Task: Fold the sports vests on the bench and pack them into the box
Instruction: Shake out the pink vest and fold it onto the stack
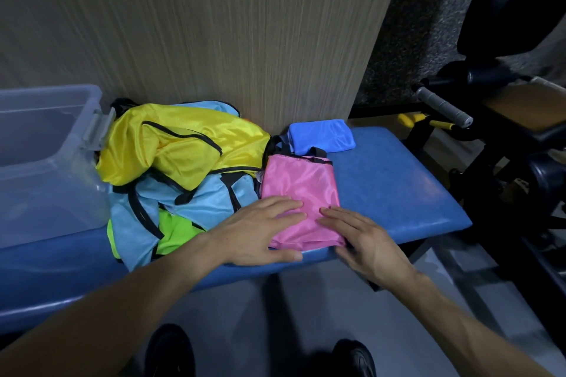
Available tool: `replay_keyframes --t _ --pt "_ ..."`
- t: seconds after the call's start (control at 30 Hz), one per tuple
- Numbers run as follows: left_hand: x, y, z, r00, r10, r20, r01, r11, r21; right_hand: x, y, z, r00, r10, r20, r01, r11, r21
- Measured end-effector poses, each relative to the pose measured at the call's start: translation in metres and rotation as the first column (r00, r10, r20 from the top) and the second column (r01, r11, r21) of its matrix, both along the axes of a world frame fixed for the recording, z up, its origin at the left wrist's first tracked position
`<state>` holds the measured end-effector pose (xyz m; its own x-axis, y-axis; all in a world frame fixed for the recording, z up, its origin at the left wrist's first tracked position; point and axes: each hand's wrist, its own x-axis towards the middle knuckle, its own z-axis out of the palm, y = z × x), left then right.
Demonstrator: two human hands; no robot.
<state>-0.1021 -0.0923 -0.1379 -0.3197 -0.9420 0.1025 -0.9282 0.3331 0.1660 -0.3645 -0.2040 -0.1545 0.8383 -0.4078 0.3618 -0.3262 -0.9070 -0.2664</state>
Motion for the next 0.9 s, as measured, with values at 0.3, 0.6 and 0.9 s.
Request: replay_keyframes --t 0.3,0.6,0.9 --pt "-0.017 0.008 0.019 0.941 0.204 -0.271 -0.247 0.959 -0.136 0.038 0.009 0.06 0.935 -0.242 0.261 0.115 0.9 0.421" --pt "-0.054 0.003 0.077 0.612 0.176 -0.771 -0.514 0.829 -0.22 0.044 0.012 0.135 0.668 -0.426 0.61 -0.077 0.776 0.626" --pt "-0.052 -0.029 0.115 0.115 0.312 -0.943 -0.517 0.829 0.211 0.031 -0.018 0.147 0.714 -0.576 0.398 -0.127 0.453 0.883"
